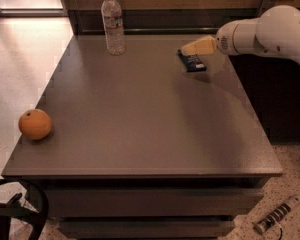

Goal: Move rxbar blueberry near orange

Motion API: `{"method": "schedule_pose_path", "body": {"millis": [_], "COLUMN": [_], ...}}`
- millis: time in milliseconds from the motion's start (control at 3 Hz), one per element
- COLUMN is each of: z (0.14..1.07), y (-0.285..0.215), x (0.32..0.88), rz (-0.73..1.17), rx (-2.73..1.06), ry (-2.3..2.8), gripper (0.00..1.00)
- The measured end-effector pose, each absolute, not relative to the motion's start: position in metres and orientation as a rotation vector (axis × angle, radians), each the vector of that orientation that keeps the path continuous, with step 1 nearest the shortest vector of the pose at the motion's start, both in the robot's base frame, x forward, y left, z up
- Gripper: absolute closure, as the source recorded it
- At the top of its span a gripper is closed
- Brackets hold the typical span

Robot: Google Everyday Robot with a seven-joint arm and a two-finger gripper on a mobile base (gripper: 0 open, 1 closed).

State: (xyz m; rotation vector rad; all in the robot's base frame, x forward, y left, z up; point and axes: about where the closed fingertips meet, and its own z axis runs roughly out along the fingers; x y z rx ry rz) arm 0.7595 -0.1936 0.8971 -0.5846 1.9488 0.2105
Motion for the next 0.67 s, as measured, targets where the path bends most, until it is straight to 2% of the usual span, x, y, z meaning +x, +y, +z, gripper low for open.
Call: {"method": "schedule_pose_path", "body": {"millis": [667], "z": [0.853], "y": [-0.188], "x": [0.765], "rz": [0.288], "rx": [-0.505], "ry": [1.989], "gripper": [0.0]}}
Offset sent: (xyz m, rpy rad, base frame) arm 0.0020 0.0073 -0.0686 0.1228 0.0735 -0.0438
